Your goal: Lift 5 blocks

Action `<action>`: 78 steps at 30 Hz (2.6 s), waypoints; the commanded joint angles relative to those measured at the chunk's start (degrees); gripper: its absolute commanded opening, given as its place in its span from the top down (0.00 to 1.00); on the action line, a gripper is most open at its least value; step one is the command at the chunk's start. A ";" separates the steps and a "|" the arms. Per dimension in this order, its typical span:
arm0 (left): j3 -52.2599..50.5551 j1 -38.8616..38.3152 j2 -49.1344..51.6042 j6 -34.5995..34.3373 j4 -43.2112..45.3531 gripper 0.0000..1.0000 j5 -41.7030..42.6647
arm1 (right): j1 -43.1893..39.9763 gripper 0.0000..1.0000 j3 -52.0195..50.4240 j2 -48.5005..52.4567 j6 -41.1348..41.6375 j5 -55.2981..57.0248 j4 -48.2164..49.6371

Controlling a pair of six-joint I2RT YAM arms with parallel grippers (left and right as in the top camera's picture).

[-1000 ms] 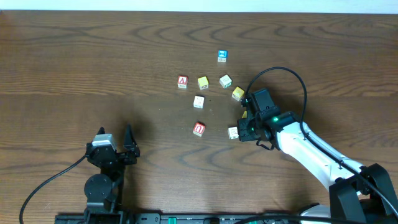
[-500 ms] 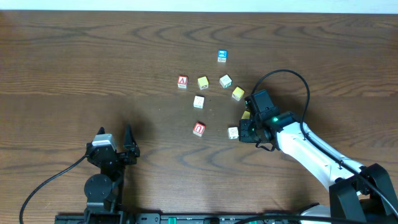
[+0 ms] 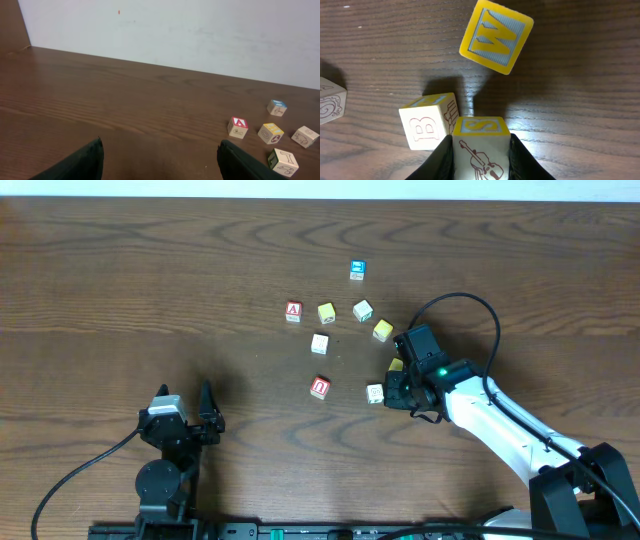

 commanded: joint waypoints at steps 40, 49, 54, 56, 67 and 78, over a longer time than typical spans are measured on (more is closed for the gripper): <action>-0.90 0.24 0.00 -0.48 -2.51 0.27 -1.36 | 0.61 0.85 -0.72 0.52 -8.44 6.12 1.86; -0.90 0.24 0.00 -0.48 -2.51 0.27 -1.36 | 0.61 0.82 -3.41 0.57 -7.98 4.96 4.74; -0.90 0.24 0.00 -0.48 -2.51 0.27 -1.38 | 0.79 0.81 -3.87 0.59 -7.98 4.74 5.79; -0.90 0.24 0.00 -0.48 -2.51 0.27 -1.36 | 1.07 0.77 -4.33 0.59 -7.98 4.46 6.47; -0.90 0.24 0.00 -0.48 -2.51 0.27 -1.36 | 1.77 0.43 -5.07 0.57 -7.98 3.93 8.59; -0.90 0.24 0.00 -0.48 -2.51 0.27 -1.36 | 1.60 0.40 -3.67 0.57 -8.02 5.99 7.10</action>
